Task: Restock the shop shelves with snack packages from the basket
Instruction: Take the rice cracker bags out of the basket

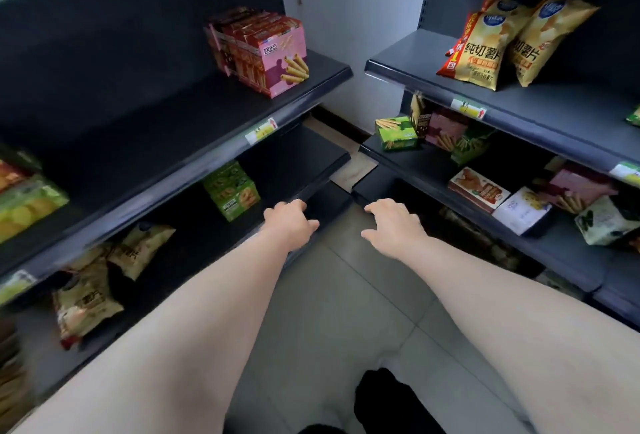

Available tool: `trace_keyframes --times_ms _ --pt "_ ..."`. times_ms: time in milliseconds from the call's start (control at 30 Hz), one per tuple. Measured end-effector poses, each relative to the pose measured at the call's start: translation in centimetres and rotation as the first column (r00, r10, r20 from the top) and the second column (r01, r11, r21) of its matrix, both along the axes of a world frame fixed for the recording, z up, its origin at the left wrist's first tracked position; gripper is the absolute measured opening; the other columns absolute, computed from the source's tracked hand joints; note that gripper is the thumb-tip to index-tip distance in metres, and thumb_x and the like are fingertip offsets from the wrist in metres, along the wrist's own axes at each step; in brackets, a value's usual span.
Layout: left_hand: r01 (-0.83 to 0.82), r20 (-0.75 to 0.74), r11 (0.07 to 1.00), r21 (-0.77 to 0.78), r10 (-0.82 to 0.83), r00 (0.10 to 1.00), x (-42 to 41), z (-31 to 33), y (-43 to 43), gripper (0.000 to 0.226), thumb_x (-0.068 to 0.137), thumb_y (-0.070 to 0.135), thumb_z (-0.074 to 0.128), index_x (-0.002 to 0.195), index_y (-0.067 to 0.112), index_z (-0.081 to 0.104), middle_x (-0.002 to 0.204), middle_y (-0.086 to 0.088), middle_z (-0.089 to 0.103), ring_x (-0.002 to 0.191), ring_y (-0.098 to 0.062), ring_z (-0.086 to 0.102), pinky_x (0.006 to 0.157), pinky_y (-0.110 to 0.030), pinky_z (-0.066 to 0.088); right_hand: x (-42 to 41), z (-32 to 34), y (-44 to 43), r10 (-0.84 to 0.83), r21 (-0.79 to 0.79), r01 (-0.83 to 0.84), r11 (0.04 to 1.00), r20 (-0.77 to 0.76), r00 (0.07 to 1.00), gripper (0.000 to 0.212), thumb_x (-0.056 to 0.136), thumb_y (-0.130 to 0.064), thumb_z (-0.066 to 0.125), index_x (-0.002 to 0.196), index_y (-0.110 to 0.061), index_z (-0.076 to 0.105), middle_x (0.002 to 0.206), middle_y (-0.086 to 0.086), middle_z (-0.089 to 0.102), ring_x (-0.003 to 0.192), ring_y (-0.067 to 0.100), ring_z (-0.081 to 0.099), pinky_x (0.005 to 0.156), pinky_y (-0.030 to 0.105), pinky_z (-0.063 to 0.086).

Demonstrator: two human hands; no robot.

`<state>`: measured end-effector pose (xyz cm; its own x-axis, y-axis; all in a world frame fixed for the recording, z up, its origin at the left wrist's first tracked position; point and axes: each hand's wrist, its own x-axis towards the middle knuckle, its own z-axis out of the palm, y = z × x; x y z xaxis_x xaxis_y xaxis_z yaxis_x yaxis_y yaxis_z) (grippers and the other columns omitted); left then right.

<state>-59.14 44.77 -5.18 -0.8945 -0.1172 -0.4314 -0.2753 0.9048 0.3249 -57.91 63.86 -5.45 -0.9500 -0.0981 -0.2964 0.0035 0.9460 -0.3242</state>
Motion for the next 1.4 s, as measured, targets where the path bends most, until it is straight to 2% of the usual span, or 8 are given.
trace_keyframes --times_ms 133,333,600,733,900,1133,1267,1400 --pt "-0.042 0.032 0.998 -0.039 0.043 0.999 8.0 0.3 -2.3 0.055 0.099 0.041 0.048 0.150 0.024 0.035 0.148 -0.012 0.039 0.135 -0.036 0.029 0.102 -0.045 0.039 6.2 0.2 -2.7 0.105 0.014 -0.105 0.994 0.000 0.994 0.052 0.097 -0.035 0.056 0.145 -0.021 0.040 0.147 0.001 0.040 0.136 0.024 0.036 0.104 0.040 0.033" --pt "-0.244 -0.034 0.968 -0.053 0.242 0.970 19.4 1.4 -6.0 0.048 0.100 0.035 0.047 0.145 0.023 0.039 0.141 -0.012 0.044 0.130 -0.035 0.033 0.099 -0.044 0.040 14.1 1.7 -6.6 0.295 0.016 -0.295 0.955 -0.056 0.954 0.051 0.097 -0.036 0.056 0.143 -0.022 0.042 0.148 0.001 0.040 0.135 0.025 0.037 0.105 0.042 0.034" --pt "-0.443 0.048 0.891 -0.096 0.449 0.892 39.0 -0.3 -7.4 0.052 0.098 0.041 0.050 0.144 0.021 0.040 0.142 -0.011 0.046 0.131 -0.037 0.036 0.105 -0.047 0.040 29.2 0.9 -10.5 0.553 -0.006 -0.553 0.833 0.014 0.833 0.051 0.096 -0.036 0.056 0.143 -0.021 0.044 0.148 0.002 0.040 0.134 0.025 0.039 0.104 0.042 0.035" --pt "-0.510 0.015 0.855 -0.097 0.514 0.858 45.5 0.7 -9.6 0.053 0.097 0.040 0.051 0.144 0.018 0.040 0.142 -0.011 0.047 0.133 -0.034 0.036 0.106 -0.049 0.040 34.4 1.1 -13.5 0.650 0.022 -0.651 0.759 0.034 0.759 0.050 0.098 -0.038 0.053 0.144 -0.022 0.041 0.149 0.001 0.038 0.135 0.024 0.038 0.106 0.041 0.036" --pt "-0.609 -0.037 0.788 -0.093 0.608 0.793 50.6 1.8 -14.7 0.054 0.096 0.040 0.052 0.143 0.016 0.041 0.142 -0.013 0.047 0.132 -0.035 0.037 0.106 -0.049 0.040 37.9 2.3 -18.4 0.685 0.008 -0.685 0.729 -0.006 0.729 0.053 0.098 -0.038 0.053 0.146 -0.021 0.039 0.149 0.002 0.038 0.135 0.026 0.038 0.107 0.043 0.036" --pt "-0.677 -0.053 0.731 -0.084 0.675 0.736 54.8 0.6 -23.8 0.055 0.094 0.040 0.056 0.139 0.011 0.042 0.134 -0.014 0.051 0.124 -0.034 0.043 0.100 -0.046 0.044 40.8 1.4 -27.7 0.639 -0.013 -0.638 0.770 0.032 0.769 0.054 0.097 -0.038 0.054 0.145 -0.019 0.038 0.146 0.007 0.042 0.132 0.029 0.042 0.105 0.045 0.038" --pt "-0.719 -0.096 0.692 -0.069 0.713 0.695 55.7 0.8 -30.7 0.046 0.093 0.041 0.059 0.128 0.013 0.048 0.126 -0.011 0.055 0.119 -0.033 0.048 0.097 -0.048 0.047 42.0 0.8 -33.6 0.609 -0.024 -0.609 0.793 0.035 0.792 0.052 0.096 -0.037 0.056 0.142 -0.019 0.042 0.143 0.008 0.045 0.129 0.029 0.044 0.102 0.045 0.041" --pt "-0.760 -0.124 0.644 -0.088 0.750 0.650 56.2 0.8 -36.5 0.038 0.094 0.030 0.055 0.126 0.011 0.049 0.125 -0.013 0.056 0.120 -0.034 0.048 0.095 -0.048 0.048 42.2 0.4 -38.2 0.597 -0.034 -0.597 0.802 0.023 0.802 0.054 0.094 -0.038 0.058 0.142 -0.018 0.042 0.142 0.008 0.046 0.128 0.029 0.045 0.102 0.046 0.042"
